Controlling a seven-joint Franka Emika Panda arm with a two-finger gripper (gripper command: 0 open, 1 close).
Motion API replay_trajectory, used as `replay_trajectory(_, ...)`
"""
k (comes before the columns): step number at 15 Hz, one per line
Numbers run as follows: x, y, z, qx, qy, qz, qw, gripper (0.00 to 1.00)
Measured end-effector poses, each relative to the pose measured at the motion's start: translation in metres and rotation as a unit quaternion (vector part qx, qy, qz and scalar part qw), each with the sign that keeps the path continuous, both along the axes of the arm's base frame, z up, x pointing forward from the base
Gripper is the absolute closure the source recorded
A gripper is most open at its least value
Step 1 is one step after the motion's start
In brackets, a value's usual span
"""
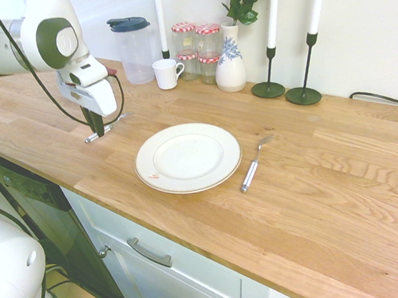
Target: Put the spoon into the plate
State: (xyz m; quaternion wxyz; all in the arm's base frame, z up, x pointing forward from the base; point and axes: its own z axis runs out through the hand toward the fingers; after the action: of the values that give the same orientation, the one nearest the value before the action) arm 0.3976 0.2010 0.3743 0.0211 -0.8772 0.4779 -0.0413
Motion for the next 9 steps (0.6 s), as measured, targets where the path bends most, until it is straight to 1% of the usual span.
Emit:
replay_trajectory(2, 0.003, -0.007, 0.036, 0.003, -0.020, -0.002, 1.000, 1.00)
replay_trajectory(4, 0.011, -0.037, 0.064, 0.002, -0.031, 0.013, 0.999, 1.00)
replay_trajectory(7, 0.022, -0.123, 0.084, 0.005, -0.042, 0.068, 0.997, 1.00)
replay_trajectory(9, 0.013, -0.172, 0.081, 0.005, -0.040, 0.105, 0.994, 1.00)
